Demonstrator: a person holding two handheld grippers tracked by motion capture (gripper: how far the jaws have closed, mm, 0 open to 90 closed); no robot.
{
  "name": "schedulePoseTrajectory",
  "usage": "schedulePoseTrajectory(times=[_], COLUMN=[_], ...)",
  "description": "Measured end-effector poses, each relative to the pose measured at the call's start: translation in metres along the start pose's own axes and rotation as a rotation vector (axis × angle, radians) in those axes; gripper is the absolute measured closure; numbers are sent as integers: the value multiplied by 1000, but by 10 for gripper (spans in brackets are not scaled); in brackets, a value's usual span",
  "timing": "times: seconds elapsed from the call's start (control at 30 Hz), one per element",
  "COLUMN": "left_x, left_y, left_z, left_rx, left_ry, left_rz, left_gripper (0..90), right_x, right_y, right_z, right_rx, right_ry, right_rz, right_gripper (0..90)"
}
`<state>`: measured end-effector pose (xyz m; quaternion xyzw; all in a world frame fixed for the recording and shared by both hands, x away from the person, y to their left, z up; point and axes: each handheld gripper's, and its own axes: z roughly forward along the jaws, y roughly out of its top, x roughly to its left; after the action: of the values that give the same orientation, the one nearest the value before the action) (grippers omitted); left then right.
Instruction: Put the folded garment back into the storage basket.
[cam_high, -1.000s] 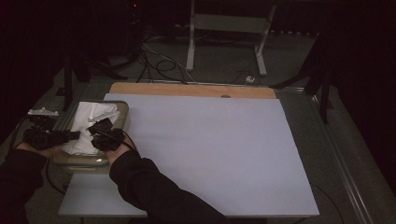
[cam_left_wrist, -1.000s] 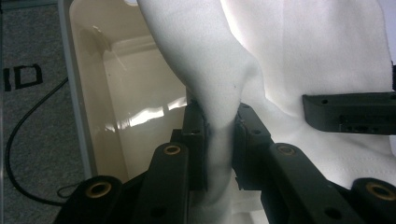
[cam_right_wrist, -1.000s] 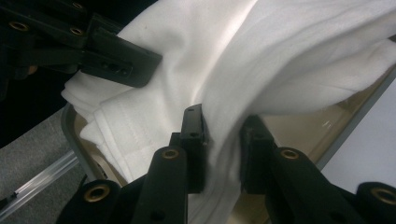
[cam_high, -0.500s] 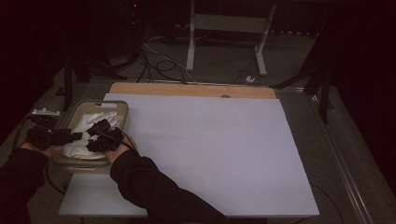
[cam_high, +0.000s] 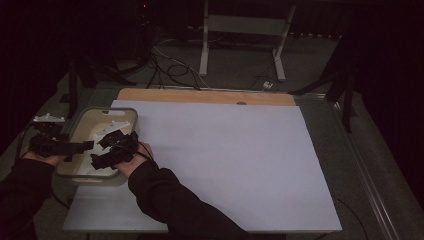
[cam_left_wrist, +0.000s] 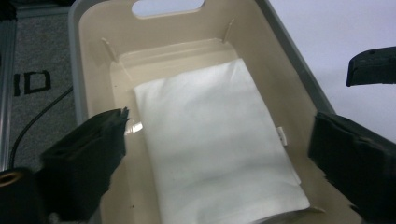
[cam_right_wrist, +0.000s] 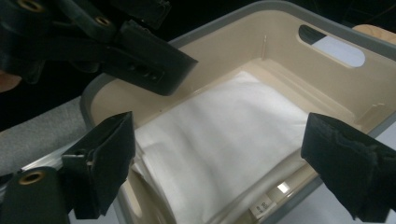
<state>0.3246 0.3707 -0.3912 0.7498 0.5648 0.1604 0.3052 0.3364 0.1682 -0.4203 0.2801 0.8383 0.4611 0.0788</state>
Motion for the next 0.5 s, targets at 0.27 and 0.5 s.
schedulePoseTrajectory(times=[0.27, 0.5], left_x=[-13, -30], left_y=[6, 14], left_z=[-3, -3], left_rx=[-45, -78], left_ry=[-19, -66], left_rz=[14, 45], left_gripper=[0, 0], right_x=[-12, -26], right_y=[-5, -11], right_z=[-15, -27], right_rx=[-24, -15], right_ry=[38, 42], right_rz=[-18, -24], right_gripper=[97, 96])
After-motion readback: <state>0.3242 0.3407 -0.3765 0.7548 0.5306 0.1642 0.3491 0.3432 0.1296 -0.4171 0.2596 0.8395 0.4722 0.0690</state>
